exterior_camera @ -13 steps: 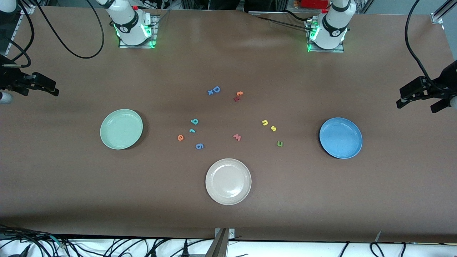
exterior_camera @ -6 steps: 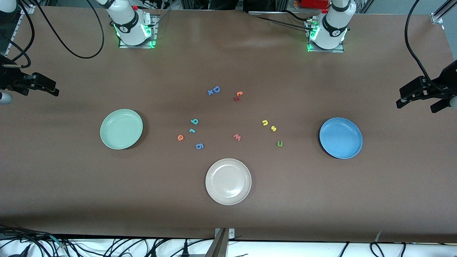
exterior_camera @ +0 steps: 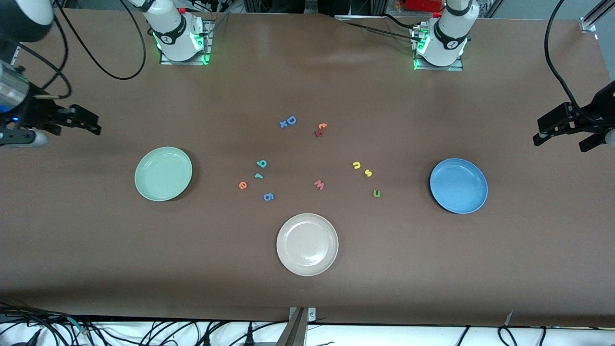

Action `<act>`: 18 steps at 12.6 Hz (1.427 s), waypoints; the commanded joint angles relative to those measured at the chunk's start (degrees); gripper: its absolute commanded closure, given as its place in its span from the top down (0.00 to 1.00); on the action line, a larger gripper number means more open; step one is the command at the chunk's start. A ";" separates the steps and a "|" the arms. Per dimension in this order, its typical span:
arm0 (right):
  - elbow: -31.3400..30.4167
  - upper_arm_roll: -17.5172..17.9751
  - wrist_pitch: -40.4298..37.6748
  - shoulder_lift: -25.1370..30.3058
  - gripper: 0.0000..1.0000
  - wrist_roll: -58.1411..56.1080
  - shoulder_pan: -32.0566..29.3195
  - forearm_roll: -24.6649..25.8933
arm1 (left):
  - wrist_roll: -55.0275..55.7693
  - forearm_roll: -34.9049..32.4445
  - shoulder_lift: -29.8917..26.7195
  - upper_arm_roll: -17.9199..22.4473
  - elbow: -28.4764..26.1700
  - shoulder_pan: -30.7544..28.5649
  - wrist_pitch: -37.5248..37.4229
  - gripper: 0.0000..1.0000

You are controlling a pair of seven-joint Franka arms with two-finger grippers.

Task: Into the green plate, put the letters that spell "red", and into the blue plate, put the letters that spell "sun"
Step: 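Reach the right gripper to the orange e while the left gripper reaches the green n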

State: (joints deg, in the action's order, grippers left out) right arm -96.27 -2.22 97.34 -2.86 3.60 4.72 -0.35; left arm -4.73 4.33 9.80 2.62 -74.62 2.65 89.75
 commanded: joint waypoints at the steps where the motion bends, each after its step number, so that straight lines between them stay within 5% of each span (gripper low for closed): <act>1: -1.90 -0.06 1.80 -0.21 1.00 10.87 4.67 -0.18 | 0.51 -1.43 0.22 -0.42 0.96 0.25 -0.28 1.00; 6: -1.90 -0.06 7.94 -6.97 1.00 27.14 12.67 0.26 | 0.43 -1.52 0.31 -0.42 0.88 0.25 -0.27 1.00; 11: -1.81 -0.06 15.84 -16.64 1.00 27.95 16.45 -0.09 | 0.43 -3.89 -0.39 -2.18 -0.88 0.43 -0.63 1.00; 13: -2.07 -0.06 20.85 -20.76 1.00 30.74 17.51 -0.27 | 0.34 -3.89 -0.31 -2.18 -5.25 0.51 0.25 1.00; 18: -2.34 -0.06 32.46 -29.64 1.00 47.10 22.78 -0.27 | -0.01 -3.28 -6.19 -3.76 -27.14 0.25 18.24 1.00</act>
State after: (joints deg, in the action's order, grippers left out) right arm -98.85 -1.87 126.34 -29.72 46.14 25.83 -0.34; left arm -4.73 1.95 8.58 -0.33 -92.91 3.11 102.44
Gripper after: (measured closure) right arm 0.000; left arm 0.000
